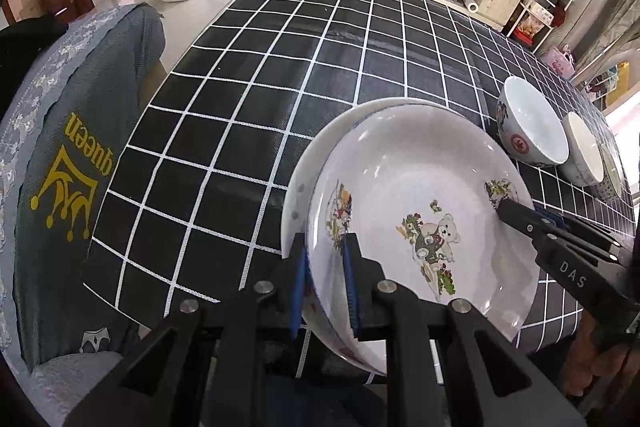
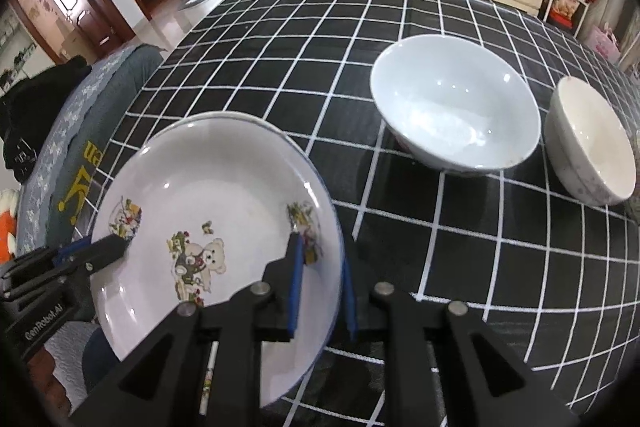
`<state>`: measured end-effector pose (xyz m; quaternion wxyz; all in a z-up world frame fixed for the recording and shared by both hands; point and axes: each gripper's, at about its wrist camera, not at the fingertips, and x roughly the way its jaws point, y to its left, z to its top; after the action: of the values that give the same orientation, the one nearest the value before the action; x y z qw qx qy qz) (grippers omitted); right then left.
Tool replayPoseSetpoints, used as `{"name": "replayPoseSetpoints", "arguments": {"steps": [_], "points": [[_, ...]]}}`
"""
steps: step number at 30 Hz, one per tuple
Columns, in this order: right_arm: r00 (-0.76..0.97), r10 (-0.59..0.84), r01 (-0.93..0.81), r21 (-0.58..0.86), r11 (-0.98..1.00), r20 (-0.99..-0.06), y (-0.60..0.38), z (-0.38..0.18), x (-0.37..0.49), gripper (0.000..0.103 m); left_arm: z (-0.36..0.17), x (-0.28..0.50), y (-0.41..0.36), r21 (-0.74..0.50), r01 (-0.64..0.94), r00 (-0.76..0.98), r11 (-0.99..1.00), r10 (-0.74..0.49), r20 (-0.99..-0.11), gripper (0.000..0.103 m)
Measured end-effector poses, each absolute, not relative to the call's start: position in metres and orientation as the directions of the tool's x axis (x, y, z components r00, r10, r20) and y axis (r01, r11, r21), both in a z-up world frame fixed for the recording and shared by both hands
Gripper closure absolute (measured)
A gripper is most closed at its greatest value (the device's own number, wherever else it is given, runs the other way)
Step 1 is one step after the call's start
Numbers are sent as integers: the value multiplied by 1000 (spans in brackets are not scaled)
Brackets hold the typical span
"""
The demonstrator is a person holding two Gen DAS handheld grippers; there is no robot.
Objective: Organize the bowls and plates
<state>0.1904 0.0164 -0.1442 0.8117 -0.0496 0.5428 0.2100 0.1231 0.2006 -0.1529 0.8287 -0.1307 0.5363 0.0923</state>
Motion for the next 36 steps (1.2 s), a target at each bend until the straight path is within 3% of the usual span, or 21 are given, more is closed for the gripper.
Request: {"name": "replayPoseSetpoints", "arguments": {"steps": [10, 14, 23, 36], "points": [[302, 306, -393, 175, 903, -903, 15, -146, 190, 79, -148, 116, 200, -98, -302, 413, 948, 37, -910, 87], [329, 316, -387, 178, 905, -890, 14, -141, 187, 53, -140, 111, 201, -76, -304, 434, 950, 67, -899, 79], [391, 340, -366, 194, 910, -855, 1, -122, 183, 30, -130, 106, 202, -97, -304, 450, 948, 54, -891, 64], [438, 339, -350, 190, 917, -833, -38, -83, 192, 25, -90, 124, 149, -122, -192, 525, 974, -3, -851, 57]]}}
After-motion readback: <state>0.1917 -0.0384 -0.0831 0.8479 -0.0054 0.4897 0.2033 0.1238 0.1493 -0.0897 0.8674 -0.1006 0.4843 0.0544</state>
